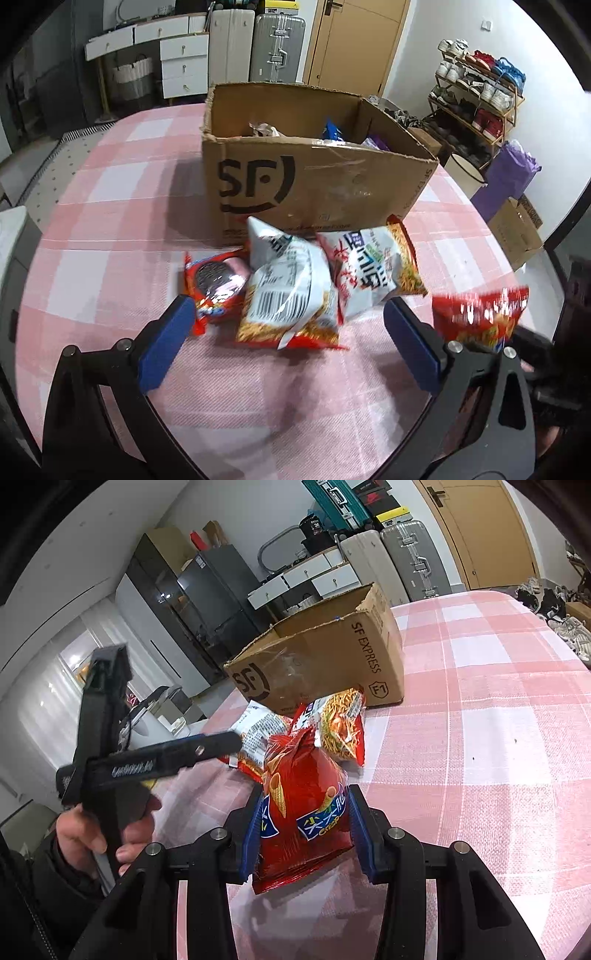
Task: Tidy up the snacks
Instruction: 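Grasp the white noodle snack bag with the left gripper while right holds its bag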
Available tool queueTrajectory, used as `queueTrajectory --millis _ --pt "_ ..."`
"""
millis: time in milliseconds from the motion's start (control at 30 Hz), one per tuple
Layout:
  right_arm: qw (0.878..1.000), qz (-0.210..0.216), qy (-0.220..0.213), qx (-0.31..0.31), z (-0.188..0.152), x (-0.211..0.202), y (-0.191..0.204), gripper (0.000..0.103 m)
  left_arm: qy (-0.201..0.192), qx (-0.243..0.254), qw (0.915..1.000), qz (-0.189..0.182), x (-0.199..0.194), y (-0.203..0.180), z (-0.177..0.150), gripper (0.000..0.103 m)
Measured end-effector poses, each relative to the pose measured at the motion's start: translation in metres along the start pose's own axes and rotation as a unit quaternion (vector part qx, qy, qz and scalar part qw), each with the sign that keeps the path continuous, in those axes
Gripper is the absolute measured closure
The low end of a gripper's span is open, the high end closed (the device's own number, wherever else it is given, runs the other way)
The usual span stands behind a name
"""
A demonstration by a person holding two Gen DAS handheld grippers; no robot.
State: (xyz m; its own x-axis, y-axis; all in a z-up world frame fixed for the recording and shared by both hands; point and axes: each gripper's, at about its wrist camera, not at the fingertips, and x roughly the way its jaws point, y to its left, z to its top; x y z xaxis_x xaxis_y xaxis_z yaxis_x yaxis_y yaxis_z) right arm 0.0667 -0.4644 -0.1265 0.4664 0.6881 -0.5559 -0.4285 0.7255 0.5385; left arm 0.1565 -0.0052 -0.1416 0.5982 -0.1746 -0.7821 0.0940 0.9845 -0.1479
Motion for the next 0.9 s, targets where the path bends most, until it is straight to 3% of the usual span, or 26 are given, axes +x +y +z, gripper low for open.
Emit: queueTrajectory --millis 367,500,567,633,800,900 --pt "1.0 0.012 -0.007 0.001 -0.001 0.0 -0.001 0.06 0.02 -0.006 0.9992 0.034 0.035 -0.002 0.012 0.008" --pt "1.0 0.013 -0.008 0.002 -0.001 -0.001 -0.001 0.06 0.024 -0.009 0.9993 0.029 0.04 0.001 0.011 0.02" --pt "1.0 0.012 -0.008 0.002 -0.001 -0.001 -0.001 0.06 0.026 -0.009 0.9995 0.018 0.04 0.002 0.011 0.032" --pt "1.0 0.01 -0.01 0.003 -0.001 -0.001 -0.001 0.06 0.028 -0.005 0.9996 -0.002 0.042 0.002 0.011 0.05" --pt "1.0 0.002 -0.008 0.002 -0.002 0.0 0.0 0.06 0.027 0.004 0.9993 -0.025 0.039 0.002 0.011 0.065" --pt "1.0 -0.001 -0.006 0.003 -0.003 0.0 0.002 0.06 0.028 0.008 0.9988 -0.04 0.035 0.003 0.01 0.066"
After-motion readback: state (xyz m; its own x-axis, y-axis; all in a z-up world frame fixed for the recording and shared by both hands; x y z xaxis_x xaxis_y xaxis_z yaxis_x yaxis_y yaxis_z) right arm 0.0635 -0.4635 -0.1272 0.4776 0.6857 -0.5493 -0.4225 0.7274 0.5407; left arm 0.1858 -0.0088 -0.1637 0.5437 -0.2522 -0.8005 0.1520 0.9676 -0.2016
